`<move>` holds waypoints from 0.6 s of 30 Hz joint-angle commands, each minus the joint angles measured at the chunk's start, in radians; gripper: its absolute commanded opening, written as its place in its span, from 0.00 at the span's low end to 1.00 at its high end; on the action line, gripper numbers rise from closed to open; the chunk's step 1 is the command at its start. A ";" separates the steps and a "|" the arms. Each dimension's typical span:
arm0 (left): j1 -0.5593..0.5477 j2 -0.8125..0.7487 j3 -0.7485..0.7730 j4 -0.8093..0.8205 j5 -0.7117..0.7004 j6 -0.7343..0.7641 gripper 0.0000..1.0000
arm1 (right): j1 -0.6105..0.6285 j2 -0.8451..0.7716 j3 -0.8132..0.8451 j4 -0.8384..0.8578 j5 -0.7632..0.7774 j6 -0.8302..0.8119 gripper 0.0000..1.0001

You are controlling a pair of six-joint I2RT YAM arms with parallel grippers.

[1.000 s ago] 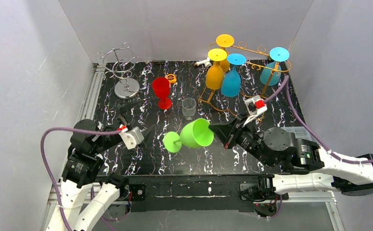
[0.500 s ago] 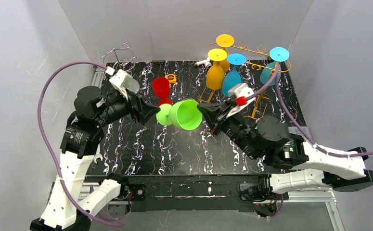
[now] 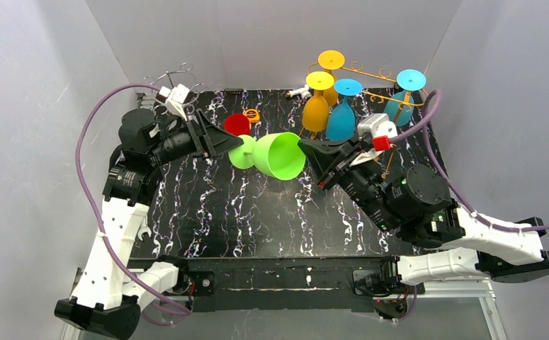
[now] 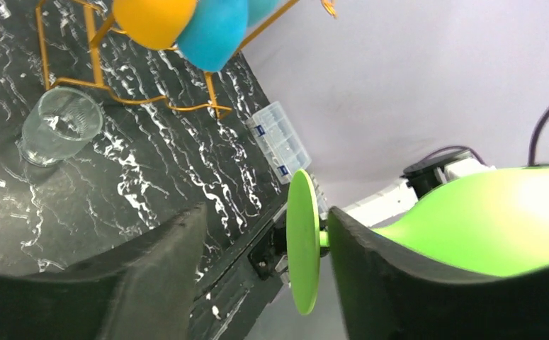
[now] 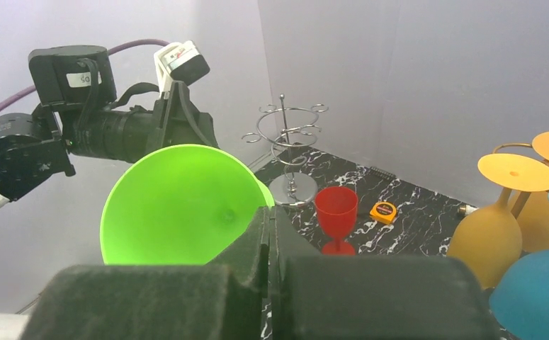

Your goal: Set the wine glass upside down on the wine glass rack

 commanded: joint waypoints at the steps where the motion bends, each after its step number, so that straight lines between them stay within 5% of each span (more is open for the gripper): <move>1: 0.009 0.005 -0.022 0.120 0.140 -0.145 0.53 | 0.004 -0.032 -0.016 0.123 0.004 -0.029 0.01; 6: 0.012 0.019 0.009 0.135 0.178 -0.177 0.44 | 0.004 -0.024 -0.024 0.150 0.001 -0.041 0.01; 10: 0.013 0.010 0.012 0.132 0.190 -0.171 0.55 | 0.004 -0.005 -0.010 0.156 -0.003 -0.057 0.01; 12: 0.012 0.001 0.011 0.134 0.184 -0.148 0.44 | 0.004 0.008 0.002 0.152 -0.008 -0.062 0.01; 15: 0.012 -0.011 0.018 0.117 0.178 -0.090 0.14 | 0.004 0.022 0.010 0.155 -0.008 -0.065 0.01; 18: 0.012 -0.023 0.022 0.106 0.172 -0.036 0.00 | 0.004 0.041 0.015 0.154 -0.015 -0.064 0.01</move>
